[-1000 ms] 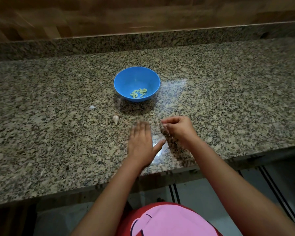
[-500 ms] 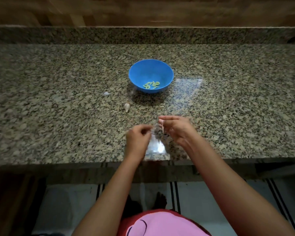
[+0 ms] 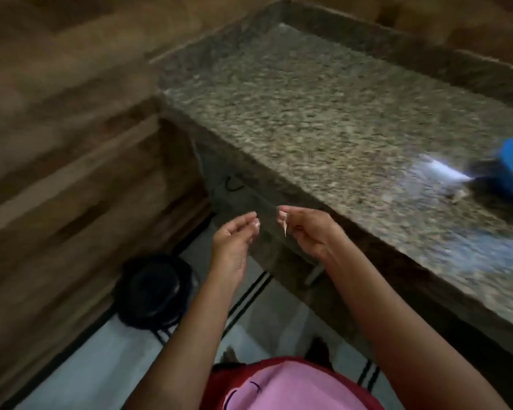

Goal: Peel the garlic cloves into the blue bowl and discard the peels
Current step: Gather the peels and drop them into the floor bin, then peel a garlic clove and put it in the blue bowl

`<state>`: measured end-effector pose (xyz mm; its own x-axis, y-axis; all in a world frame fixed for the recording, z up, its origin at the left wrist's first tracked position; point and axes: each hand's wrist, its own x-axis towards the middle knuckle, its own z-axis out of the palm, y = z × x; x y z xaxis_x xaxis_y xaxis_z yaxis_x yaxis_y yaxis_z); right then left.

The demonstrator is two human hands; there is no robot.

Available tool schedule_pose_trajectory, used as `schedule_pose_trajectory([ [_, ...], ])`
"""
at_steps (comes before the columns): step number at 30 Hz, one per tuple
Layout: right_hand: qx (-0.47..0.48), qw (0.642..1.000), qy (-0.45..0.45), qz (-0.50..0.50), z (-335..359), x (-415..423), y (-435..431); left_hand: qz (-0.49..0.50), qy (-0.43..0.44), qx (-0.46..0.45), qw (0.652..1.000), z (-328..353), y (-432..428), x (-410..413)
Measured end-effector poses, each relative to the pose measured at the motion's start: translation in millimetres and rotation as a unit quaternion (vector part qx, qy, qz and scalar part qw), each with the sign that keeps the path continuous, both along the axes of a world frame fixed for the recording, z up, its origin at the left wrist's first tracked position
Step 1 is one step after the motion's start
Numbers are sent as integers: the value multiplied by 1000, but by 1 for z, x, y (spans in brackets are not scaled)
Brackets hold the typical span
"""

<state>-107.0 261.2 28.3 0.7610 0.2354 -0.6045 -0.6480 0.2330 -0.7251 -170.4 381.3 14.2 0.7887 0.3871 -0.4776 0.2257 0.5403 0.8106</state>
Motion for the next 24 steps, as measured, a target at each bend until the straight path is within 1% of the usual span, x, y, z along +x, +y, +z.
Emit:
schedule_pose_trajectory([
  [5, -26, 993, 34, 113, -34, -29, 134, 132, 43, 2, 990, -26, 115, -45],
  [9, -52, 978, 49, 196, -69, -40, 216, 245, 80, -31, 966, -53, 180, -76],
  [11, -61, 967, 64, 241, -88, -43, 252, 280, 99, -29, 955, -67, 207, -86],
  [13, -67, 954, 86, 278, -112, -44, 288, 290, 140, -7, 947, -82, 228, -92],
  [16, -90, 941, 116, 305, -146, -45, 325, 277, 201, 37, 939, -108, 252, -96],
  [19, -140, 937, 133, 291, -173, -43, 350, 248, 247, 72, 934, -135, 266, -97],
  [21, -162, 937, 140, 276, -191, -41, 362, 233, 280, 60, 929, -150, 272, -95],
  [24, -183, 935, 147, 266, -218, -36, 373, 243, 292, 19, 925, -170, 275, -88],
])
